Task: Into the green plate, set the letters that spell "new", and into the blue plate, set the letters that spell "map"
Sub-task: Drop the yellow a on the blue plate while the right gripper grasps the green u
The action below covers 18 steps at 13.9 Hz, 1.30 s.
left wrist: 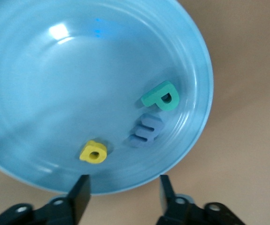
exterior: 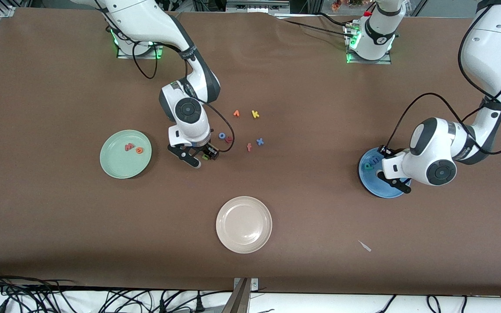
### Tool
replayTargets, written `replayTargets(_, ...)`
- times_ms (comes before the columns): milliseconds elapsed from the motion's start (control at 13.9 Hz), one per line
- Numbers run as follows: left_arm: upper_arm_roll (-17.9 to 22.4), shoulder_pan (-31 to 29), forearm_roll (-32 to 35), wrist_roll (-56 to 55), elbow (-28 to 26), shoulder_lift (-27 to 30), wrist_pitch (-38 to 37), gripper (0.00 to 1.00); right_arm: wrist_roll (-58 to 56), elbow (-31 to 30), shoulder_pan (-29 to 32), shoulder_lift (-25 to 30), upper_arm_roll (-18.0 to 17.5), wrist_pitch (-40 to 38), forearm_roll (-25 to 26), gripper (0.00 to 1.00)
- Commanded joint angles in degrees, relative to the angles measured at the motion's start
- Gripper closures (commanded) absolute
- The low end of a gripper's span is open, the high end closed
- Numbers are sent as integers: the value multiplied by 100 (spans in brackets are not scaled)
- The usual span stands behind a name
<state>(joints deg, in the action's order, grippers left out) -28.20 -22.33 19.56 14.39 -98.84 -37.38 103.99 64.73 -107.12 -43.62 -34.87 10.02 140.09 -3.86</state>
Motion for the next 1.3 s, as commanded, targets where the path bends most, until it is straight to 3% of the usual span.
replayTargets(0,-2,9,39,117,820,3,-974,0,66,130,-15,-134,18,80,-18,26)
replayTargets(504,-10,-61,-83,-181,1771,91,-1723,0,66,121,-15,-266,18,265,-9,34)
replayTargets(648,86,-61,-206,-968,1808,343,-1769,0,48,112,-15,-257,18,265,-1,40)
replayTargets(864,1041,596,-582,-1658,1448,1187,-1278,0,39,112,-15,-266,18,265,-1,55)
replayTargets(1080,2165,1202,-1821,-1615,1237,1969,-1250,0,22,86,-15,-266,18,265,8,80)
replayTargets(1224,2345,1441,-1842,-1571,1113,2540,-1224,0,-135,95,3,-214,53,230,34,85)
